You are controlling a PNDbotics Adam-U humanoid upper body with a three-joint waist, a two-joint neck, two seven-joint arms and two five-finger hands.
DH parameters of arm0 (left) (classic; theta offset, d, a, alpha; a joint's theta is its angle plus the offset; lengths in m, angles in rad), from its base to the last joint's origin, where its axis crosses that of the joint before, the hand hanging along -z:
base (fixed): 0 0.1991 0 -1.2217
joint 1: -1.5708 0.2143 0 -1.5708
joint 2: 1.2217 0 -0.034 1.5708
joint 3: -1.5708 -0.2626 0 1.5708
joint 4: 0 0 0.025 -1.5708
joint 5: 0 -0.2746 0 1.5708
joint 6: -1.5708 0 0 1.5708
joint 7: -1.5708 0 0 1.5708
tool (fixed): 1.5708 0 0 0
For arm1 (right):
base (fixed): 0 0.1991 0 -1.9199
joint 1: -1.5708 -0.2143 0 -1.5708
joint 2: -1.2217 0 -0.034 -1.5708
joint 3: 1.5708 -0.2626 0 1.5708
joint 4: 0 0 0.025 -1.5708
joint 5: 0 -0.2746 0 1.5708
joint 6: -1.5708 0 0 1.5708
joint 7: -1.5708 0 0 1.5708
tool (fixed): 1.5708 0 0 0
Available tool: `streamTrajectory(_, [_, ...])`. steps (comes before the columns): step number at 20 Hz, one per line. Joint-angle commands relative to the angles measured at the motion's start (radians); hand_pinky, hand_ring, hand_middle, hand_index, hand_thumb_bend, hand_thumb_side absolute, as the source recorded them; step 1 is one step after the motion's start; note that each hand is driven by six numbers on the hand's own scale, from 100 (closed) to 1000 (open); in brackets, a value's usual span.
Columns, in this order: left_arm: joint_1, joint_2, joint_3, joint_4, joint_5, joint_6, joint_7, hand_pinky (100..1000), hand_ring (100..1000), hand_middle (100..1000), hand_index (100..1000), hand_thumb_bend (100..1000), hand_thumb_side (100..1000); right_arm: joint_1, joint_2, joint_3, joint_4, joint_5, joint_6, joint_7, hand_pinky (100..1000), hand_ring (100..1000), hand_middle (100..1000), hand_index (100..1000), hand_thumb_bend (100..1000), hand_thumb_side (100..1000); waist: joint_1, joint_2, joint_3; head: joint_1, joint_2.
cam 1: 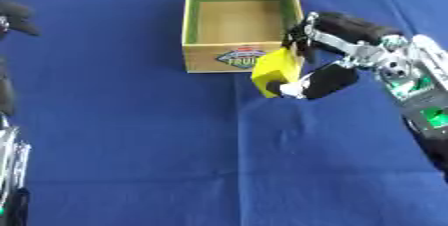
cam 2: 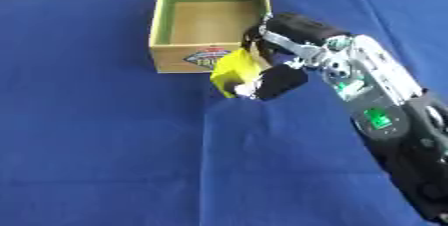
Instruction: Pick up objects on the table and place them in the box.
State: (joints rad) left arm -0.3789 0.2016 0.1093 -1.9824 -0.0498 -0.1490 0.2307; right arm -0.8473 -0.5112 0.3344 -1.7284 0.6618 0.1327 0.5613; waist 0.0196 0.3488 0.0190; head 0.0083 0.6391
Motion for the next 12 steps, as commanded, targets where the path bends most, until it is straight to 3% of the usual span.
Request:
streamTrajectory(1, [-0.011, 0.016, 0.000, -0.018, -0.003, 0.002, 0.001, 420, 519, 561, 731, 100, 1000, -0.032, -0.039, -0.040, -0.056, -0.035, 0.026, -0.027, 580, 619, 257, 421, 437, 593, 0.001, -0.025, 0.000, 0.001, -0.013])
streamTrajectory(6, [-0.009, 0.016, -0.002, -0.018, -0.001, 0.002, -0.001, 420, 519, 561, 732, 100, 1000, -0.102, -0.063, -0.082, -0.043, -0.054, 0.072, -0.097, 578, 616, 253, 418, 448, 629, 0.002, -0.026, 0.012, -0.008, -0.017])
streamTrajectory(12, [-0.011, 0.013, -0.005, -0.018, 0.003, 0.003, -0.005, 419, 518, 561, 732, 100, 1000, -0.197, -0.063, -0.109, 0.079, -0.040, 0.103, -0.179, 580, 619, 247, 413, 470, 643, 0.002, -0.018, 0.036, -0.032, -0.032])
